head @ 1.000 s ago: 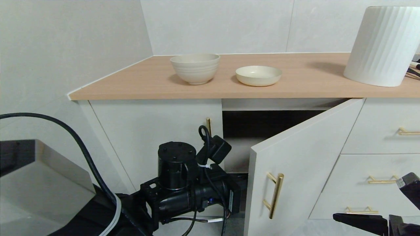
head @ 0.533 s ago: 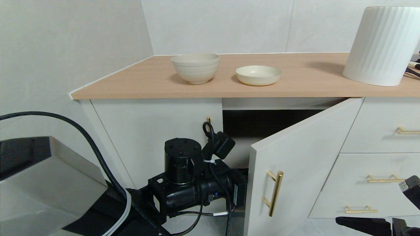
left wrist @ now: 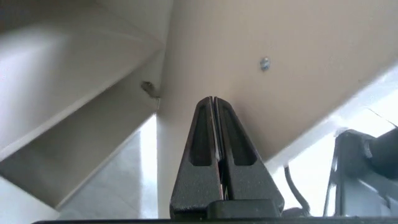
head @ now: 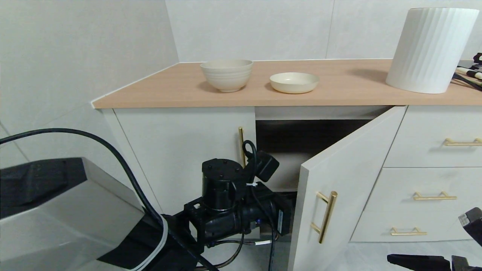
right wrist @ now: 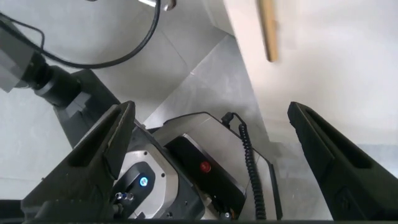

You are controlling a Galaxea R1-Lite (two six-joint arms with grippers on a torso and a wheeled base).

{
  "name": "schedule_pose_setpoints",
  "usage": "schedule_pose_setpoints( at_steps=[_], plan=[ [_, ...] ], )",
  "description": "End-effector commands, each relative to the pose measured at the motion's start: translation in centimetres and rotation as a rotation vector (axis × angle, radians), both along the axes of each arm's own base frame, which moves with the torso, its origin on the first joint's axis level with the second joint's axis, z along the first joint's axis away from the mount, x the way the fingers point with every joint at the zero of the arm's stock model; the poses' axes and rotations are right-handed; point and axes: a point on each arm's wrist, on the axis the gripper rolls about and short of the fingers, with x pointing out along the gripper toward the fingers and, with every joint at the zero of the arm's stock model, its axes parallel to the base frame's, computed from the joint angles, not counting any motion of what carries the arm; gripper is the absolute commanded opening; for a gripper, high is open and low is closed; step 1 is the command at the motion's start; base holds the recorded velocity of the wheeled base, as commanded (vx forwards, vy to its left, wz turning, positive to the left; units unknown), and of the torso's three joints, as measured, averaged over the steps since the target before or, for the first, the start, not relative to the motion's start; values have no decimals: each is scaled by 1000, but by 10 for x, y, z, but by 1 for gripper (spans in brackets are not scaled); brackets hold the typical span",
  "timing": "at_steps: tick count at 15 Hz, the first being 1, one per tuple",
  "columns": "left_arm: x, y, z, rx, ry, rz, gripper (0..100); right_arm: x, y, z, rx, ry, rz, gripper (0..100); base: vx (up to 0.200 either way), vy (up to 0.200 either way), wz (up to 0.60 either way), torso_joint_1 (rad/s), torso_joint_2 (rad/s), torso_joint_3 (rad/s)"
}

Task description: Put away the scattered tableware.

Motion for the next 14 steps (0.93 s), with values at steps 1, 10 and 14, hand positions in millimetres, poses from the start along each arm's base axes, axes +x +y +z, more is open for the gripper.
schedule_pose_setpoints(
  at_steps=[1, 10, 14],
  plan=[
    [1, -7, -1, -4, -4, -8, 0, -1, 0, 1, 5, -6, 4, 100, 0, 0, 0, 0, 0, 0],
    [7, -18, 0, -25, -2, -13, 0, -2, -1, 2, 10, -13, 6, 100, -22, 0, 0, 0, 0, 1],
    [11, -23, 4, -41, 3, -9, 0, -5, -3, 5, 28, -34, 8, 100, 0, 0, 0, 0, 0, 0]
  ],
)
